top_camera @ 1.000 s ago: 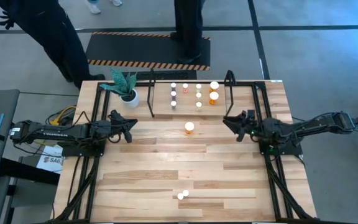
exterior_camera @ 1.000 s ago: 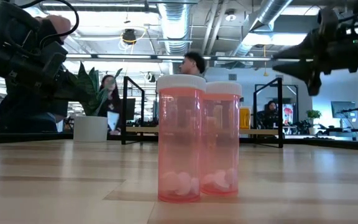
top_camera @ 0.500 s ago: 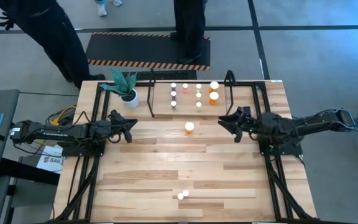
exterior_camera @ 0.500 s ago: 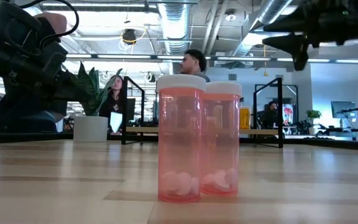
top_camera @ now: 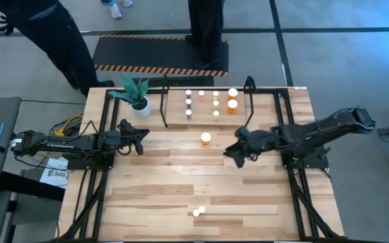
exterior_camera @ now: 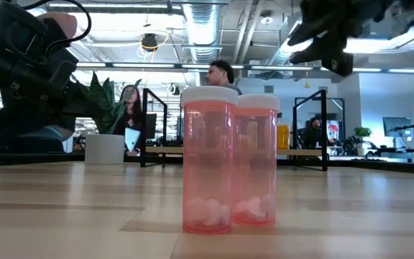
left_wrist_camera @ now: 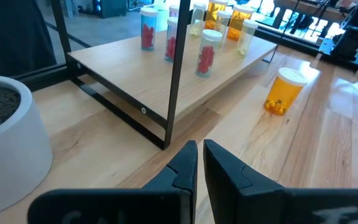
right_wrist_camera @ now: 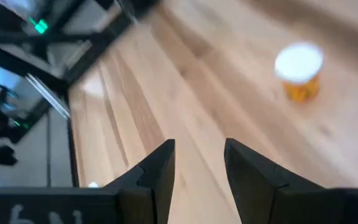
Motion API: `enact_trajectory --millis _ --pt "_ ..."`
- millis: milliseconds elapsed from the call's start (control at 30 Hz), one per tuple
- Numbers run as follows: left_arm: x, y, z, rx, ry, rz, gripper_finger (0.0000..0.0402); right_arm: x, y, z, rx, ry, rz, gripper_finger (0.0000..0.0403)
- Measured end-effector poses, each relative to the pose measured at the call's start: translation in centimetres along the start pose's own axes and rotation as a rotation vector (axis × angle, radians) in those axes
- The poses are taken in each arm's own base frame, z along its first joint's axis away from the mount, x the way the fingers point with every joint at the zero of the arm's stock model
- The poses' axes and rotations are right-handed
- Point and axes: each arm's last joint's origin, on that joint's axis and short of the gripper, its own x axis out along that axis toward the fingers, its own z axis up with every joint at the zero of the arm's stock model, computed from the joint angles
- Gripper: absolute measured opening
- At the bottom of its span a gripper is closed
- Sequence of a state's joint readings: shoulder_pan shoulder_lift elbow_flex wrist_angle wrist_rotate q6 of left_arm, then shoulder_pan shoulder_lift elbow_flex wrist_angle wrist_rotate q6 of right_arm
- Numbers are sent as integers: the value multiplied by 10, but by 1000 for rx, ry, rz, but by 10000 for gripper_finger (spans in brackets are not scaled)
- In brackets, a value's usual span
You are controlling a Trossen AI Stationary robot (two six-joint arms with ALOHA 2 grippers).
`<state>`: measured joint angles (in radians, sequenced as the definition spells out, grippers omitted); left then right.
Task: Pick and place medicine bottles onto shelf by color
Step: Put the red pill bottle on the shelf
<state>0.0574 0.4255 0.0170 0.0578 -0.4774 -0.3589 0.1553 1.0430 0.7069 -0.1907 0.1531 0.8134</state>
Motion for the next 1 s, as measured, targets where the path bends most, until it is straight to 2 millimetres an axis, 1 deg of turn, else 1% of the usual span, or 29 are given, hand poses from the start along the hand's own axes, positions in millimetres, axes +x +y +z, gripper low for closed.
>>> enact_trajectory --millis 100,200,267,400,500,667,767,867,933,1000 --pt "0 0 0 0 0 0 13 13 15 0 16 86 -49 162" --pt "0 0 0 0 0 0 13 25 29 -2 -14 153 -86 162" --pt "0 0 0 0 0 0 13 33 39 -2 -54 178 -88 162" --pt "0 0 0 0 0 0 13 43 58 -5 -185 259 -69 162" --pt "0 0 0 0 0 0 13 51 68 -10 -215 293 -63 162" --pt "0 0 0 0 -1 0 13 69 74 -22 -270 347 -41 162" --pt "0 0 0 0 0 0 13 81 76 -31 -362 407 33 162" --pt "0 0 0 0 -1 0 13 89 75 -41 -493 442 57 162" --pt "0 0 0 0 0 0 13 96 77 -45 -586 435 87 162" --pt "0 0 0 0 0 0 13 101 77 -51 -643 439 103 162"
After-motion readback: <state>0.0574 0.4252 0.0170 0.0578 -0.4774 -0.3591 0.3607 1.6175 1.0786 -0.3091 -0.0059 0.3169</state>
